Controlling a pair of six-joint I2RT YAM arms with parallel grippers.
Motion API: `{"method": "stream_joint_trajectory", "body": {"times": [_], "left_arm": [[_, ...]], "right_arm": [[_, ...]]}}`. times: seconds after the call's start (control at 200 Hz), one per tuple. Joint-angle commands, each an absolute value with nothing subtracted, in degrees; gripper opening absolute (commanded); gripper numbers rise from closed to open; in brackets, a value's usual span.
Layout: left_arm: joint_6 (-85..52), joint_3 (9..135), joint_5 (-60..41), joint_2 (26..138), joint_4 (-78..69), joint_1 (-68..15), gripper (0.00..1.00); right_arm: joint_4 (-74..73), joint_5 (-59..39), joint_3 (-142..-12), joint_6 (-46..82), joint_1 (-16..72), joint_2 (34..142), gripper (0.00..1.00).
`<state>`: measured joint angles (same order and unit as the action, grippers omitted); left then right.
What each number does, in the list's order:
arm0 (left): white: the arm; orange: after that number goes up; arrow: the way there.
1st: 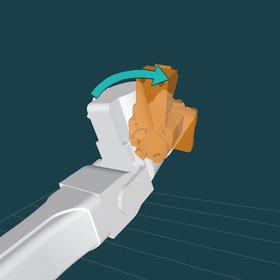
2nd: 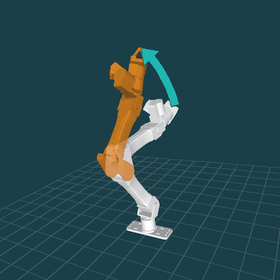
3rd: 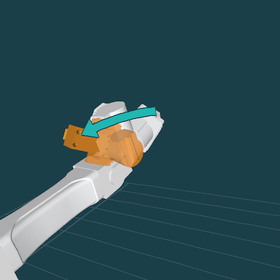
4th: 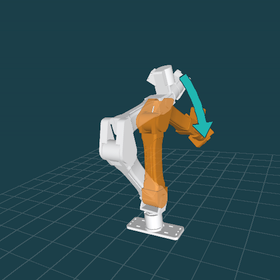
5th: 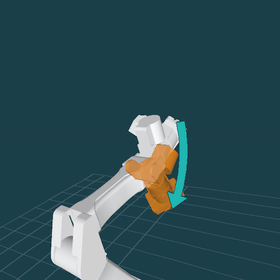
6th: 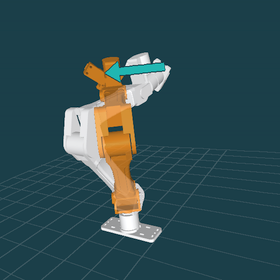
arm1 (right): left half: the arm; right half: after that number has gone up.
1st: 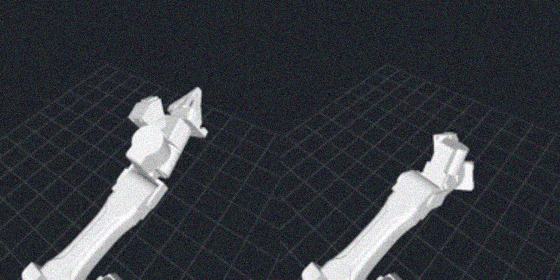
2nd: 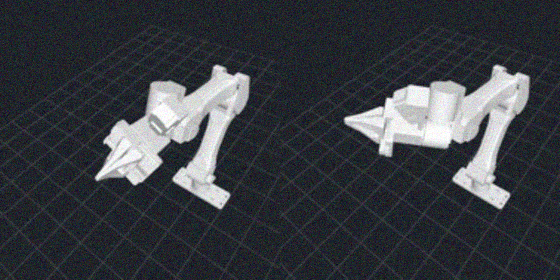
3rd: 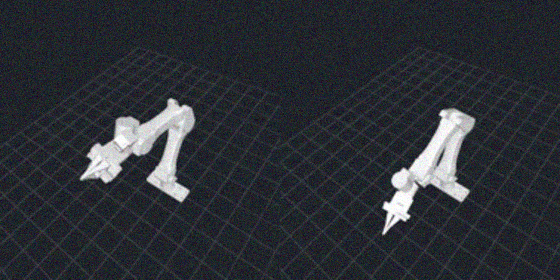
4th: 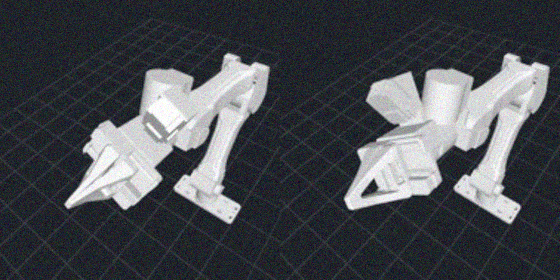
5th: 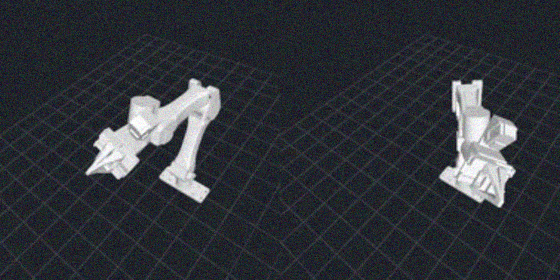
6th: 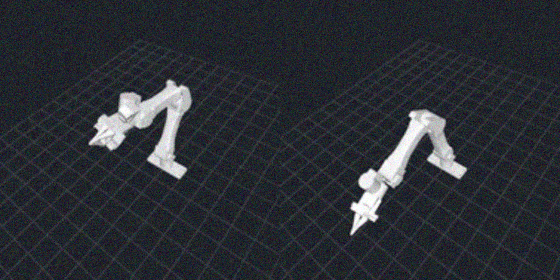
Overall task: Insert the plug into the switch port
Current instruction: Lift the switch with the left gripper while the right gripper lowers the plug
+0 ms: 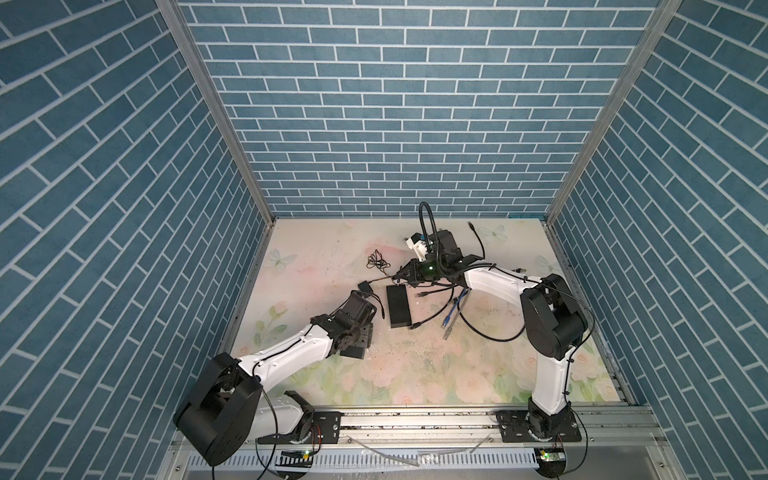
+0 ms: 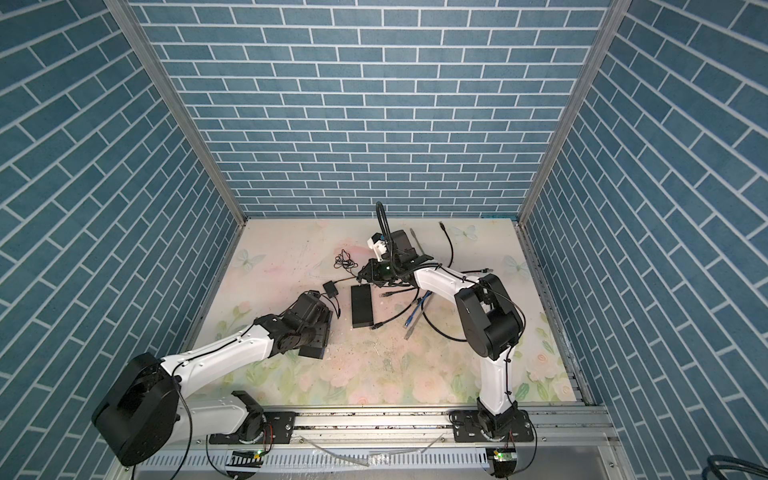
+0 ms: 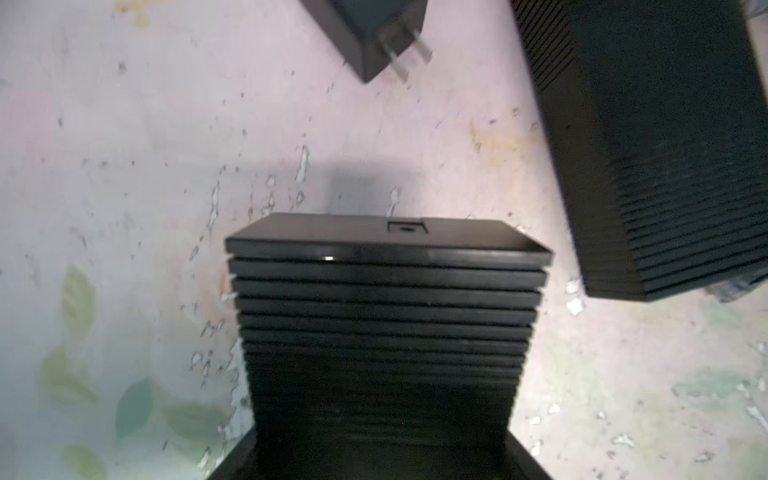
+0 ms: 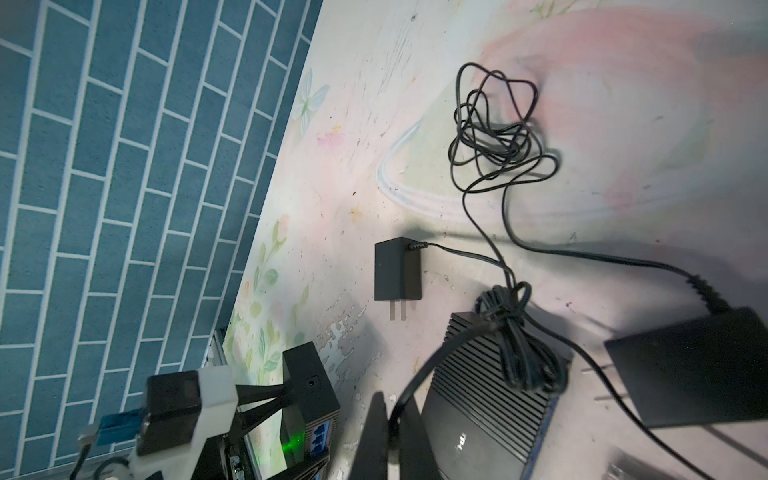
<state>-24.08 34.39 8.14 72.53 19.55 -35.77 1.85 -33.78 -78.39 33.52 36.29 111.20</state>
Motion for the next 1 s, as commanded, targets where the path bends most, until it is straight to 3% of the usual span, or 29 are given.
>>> {"method": "stream_joint_trajectory", "body": {"times": [0.0,0.51,0.995], "left_arm": [[-18.51,31.94,8.19,71.20,8.42,-35.96,0.47],[-4.34,19.07,3.09,60.76,-24.12,-35.99,0.48],[7.44,13.53,-1.02,66.34,-45.23,-36.00,0.48]], "right_arm": [[-2.12,-34.60,-76.56,35.48,35.73,107.29,0.00],[-19.01,-38.56,-70.29,39.02,35.83,103.10,0.00],[-24.11,-40.84,-67.55,33.41,38.93,101.18,0.00]]}}
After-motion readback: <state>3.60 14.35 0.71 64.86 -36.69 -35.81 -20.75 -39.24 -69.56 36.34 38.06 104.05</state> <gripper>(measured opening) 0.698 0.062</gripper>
